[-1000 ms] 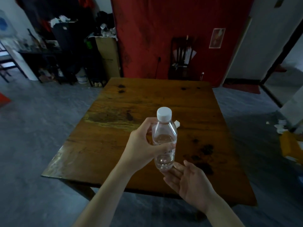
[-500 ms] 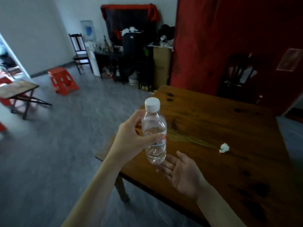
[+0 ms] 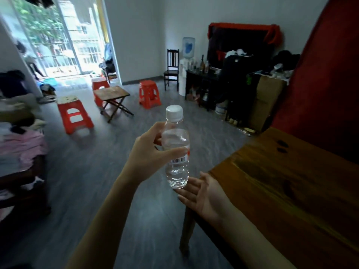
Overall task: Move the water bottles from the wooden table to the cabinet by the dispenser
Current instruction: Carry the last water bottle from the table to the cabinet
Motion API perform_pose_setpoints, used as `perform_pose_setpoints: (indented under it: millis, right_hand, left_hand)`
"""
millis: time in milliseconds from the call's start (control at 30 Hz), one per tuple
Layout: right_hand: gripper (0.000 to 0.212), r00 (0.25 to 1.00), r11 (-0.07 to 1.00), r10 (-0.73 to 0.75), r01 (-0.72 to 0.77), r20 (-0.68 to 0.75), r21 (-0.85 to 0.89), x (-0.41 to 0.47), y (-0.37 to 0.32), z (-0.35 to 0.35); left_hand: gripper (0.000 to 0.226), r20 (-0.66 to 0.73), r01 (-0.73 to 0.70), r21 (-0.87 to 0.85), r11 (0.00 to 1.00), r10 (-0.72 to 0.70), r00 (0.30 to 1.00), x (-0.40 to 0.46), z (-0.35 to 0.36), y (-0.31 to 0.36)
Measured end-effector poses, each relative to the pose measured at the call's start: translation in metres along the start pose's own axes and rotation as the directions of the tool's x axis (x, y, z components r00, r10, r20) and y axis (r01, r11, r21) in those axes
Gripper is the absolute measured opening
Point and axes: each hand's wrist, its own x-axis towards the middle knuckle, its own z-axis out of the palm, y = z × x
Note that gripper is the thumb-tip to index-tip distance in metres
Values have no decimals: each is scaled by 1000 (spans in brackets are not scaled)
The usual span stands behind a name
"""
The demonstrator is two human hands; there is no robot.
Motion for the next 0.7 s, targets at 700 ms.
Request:
perform_pose_setpoints:
  millis: [700]
  right_hand:
    - [46,989,988,141,-137,51,-71,206,-7,130]
  left_hand:
    - [69,-90,138,210,968,-121,989,95,-119,-113]
